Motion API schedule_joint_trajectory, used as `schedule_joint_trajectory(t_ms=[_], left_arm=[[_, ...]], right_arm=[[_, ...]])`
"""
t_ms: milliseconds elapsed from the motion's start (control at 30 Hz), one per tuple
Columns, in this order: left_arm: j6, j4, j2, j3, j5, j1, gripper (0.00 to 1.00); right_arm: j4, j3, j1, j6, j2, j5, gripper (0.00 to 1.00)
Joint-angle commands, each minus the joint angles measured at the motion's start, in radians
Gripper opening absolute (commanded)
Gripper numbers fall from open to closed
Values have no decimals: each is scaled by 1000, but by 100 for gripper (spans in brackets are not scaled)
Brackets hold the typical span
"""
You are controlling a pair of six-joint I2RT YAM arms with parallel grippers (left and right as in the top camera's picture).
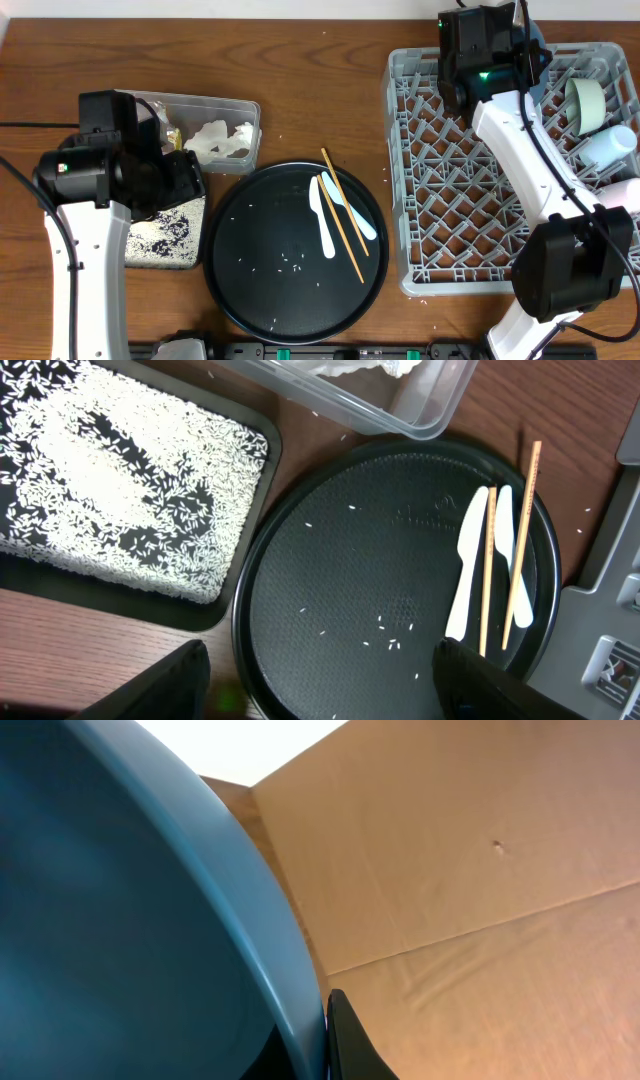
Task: Sort waste into correct bins and load items into the dishwasher rack
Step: 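Lift the blue plate with the right gripper toward the rack, then lower the blue plate into the rack's back left with the right gripper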
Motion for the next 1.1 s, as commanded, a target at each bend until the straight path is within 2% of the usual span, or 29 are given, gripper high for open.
schedule_joint_trajectory(t_ms=[0, 733, 1067], left_arm=[[2, -7, 2, 13, -16, 5, 73], [2, -8, 2, 13, -16, 4, 73], [-2, -14, 2, 13, -16, 4, 73]], right_arm=[[27, 2, 11, -23, 6, 103, 1], [18, 2, 122, -56, 33, 104, 1], [-88, 2, 123, 53, 47, 63, 1]])
